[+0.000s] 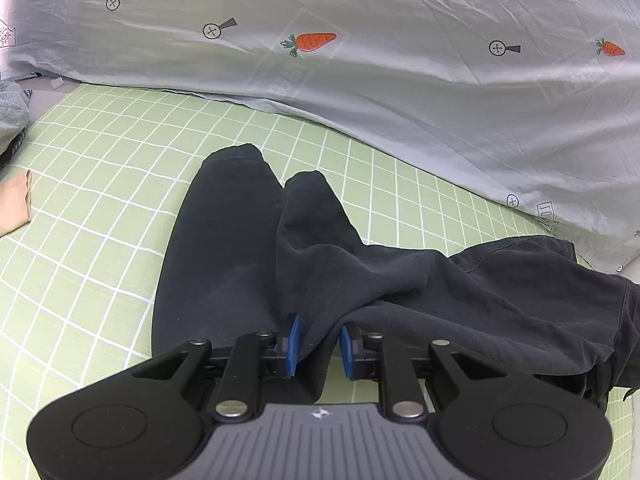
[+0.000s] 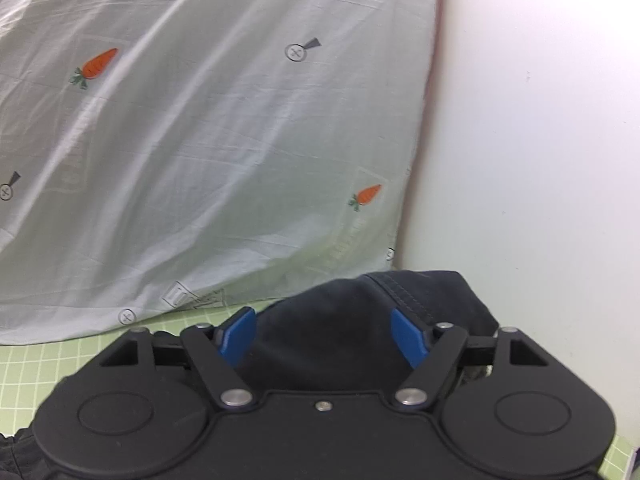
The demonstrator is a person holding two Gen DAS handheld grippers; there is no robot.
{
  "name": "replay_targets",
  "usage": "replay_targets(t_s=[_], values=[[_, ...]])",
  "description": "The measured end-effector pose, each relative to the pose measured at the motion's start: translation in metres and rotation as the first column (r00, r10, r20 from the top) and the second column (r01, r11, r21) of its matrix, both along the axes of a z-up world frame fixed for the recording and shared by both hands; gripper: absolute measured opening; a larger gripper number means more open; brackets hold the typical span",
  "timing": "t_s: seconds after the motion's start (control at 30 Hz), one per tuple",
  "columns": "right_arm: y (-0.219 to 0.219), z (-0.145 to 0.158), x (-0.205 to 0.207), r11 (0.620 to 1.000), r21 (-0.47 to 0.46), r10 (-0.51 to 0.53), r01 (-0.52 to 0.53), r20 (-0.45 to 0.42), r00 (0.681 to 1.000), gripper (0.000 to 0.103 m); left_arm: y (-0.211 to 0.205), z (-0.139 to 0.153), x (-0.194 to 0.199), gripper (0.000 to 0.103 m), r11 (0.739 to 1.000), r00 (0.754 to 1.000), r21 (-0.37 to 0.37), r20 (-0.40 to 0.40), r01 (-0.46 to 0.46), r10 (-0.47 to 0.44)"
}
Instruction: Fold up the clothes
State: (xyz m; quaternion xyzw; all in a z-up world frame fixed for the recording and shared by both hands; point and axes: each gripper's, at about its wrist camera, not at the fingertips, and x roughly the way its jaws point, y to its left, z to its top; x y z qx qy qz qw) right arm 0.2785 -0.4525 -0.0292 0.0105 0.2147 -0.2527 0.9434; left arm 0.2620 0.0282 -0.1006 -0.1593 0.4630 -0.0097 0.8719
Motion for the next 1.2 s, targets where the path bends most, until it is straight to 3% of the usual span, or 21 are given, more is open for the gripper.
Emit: replay_targets(t_s=[0.13, 0.23, 0.33, 0.5, 0.6, 0.87, 0.9, 0.97, 1.07, 1.2], values=[[0.019, -0.032, 0.034, 0.991, 0.087, 0.114, -0.105, -0.101, 0.988, 0.083, 0.005, 0.002, -0.005, 0.025, 0.999, 0.999, 0.020, -0.004, 0.045, -0.045], [0.017, -0.066, 0.048, 0.990, 0.122, 0.098, -0.076, -0.186, 0.978, 0.085, 0.012, 0.004, -0.012, 0.025, 0.998, 0.998, 0.002, 0.004, 0.056, -0.056], [0.010, -0.090, 0.052, 0.993, 0.107, 0.069, -0.041, -0.269, 0.961, 0.088, 0.028, 0.011, -0.018, 0.034, 1.000, 0.999, -0.023, 0.039, 0.016, -0.015], [-0.002, -0.102, 0.051, 0.996, 0.085, 0.041, -0.017, -0.289, 0.956, 0.099, 0.053, 0.009, -0.017, 0.037, 0.995, 0.995, 0.049, 0.035, -0.091, 0.090], [-0.003, -0.102, 0.050, 0.996, 0.092, 0.035, -0.008, -0.288, 0.957, 0.099, 0.062, -0.008, -0.005, 0.042, 0.987, 0.991, 0.084, 0.012, -0.137, 0.137], [-0.005, -0.101, 0.047, 0.996, 0.087, 0.047, -0.023, -0.289, 0.956, 0.101, 0.063, -0.056, 0.043, 0.041, 0.969, 0.975, 0.147, -0.076, -0.197, 0.210], [-0.005, -0.101, 0.047, 0.996, 0.088, 0.046, -0.021, -0.289, 0.956, 0.101, 0.063, -0.058, 0.047, 0.032, 0.963, 0.969, 0.155, -0.078, -0.220, 0.234], [-0.004, -0.101, 0.046, 0.996, 0.086, 0.041, -0.017, -0.286, 0.957, 0.101, 0.064, -0.061, 0.053, 0.002, 0.949, 0.957, 0.171, -0.079, -0.264, 0.281], [-0.002, -0.101, 0.048, 0.997, 0.079, 0.032, -0.009, -0.287, 0.957, 0.101, 0.067, -0.048, 0.056, 0.000, 0.914, 0.940, 0.242, -0.019, -0.327, 0.341], [0.000, -0.101, 0.047, 0.997, 0.072, 0.025, -0.005, -0.281, 0.959, 0.101, 0.080, -0.008, 0.051, 0.000, 0.830, 0.920, 0.401, 0.130, -0.389, 0.369]])
